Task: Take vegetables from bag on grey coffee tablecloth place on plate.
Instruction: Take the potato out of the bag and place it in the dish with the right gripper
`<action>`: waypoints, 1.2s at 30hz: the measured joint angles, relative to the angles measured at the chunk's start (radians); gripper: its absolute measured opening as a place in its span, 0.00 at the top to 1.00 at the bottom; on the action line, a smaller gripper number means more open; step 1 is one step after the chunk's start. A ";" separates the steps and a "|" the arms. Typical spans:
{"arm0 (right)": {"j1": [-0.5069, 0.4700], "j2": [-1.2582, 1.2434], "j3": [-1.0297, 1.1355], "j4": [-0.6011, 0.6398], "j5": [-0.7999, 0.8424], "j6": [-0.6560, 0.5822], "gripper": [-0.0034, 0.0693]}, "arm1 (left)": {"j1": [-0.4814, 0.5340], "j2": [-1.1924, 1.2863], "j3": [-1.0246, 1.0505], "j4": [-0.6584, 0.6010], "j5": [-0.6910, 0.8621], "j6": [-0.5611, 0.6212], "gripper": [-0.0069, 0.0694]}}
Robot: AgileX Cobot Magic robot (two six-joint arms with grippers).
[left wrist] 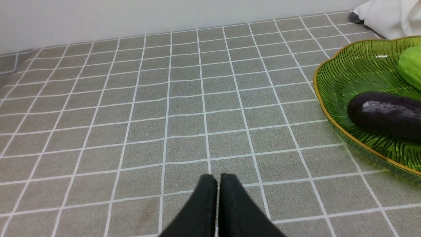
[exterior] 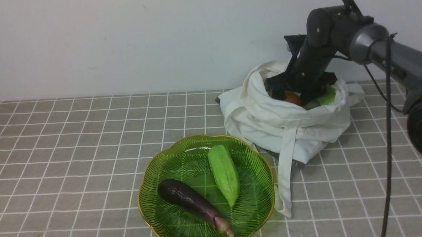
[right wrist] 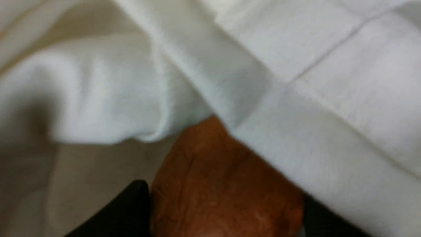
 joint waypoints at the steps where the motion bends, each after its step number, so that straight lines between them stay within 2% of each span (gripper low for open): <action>1: 0.000 0.002 -0.003 0.000 0.003 0.000 0.21 | 0.000 0.000 0.000 0.000 0.000 0.000 0.92; 3: -0.002 0.004 -0.049 -0.028 0.027 -0.002 0.21 | 0.000 0.000 0.000 0.000 0.000 0.000 0.92; 10: -0.002 -0.115 -0.100 -0.012 0.043 -0.026 0.21 | 0.000 0.000 0.000 0.000 0.000 0.000 0.92; 15: -0.002 -0.257 -0.070 0.076 0.046 -0.046 0.21 | 0.000 0.000 0.000 0.000 0.000 0.000 0.92; 16: -0.002 -0.335 -0.014 0.131 0.043 -0.061 0.21 | 0.000 0.000 0.000 0.000 0.000 0.000 0.92; 19: -0.002 -0.441 0.108 0.193 0.043 -0.089 0.21 | 0.000 0.000 0.000 0.000 0.000 0.000 0.92; 26: 0.015 -0.607 0.422 0.231 0.043 -0.146 0.21 | 0.000 0.000 0.000 0.000 0.000 0.000 0.92; 31: 0.147 -0.639 0.586 0.277 0.038 -0.218 0.21 | 0.000 0.000 0.000 0.000 0.000 0.000 0.92; 32: 0.222 -0.633 0.623 0.279 0.017 -0.225 0.21 | 0.000 0.000 0.000 0.000 0.000 0.000 0.92; 36: 0.361 -0.591 0.646 0.225 -0.120 -0.246 0.21 | 0.000 0.000 0.000 0.000 0.000 0.000 0.92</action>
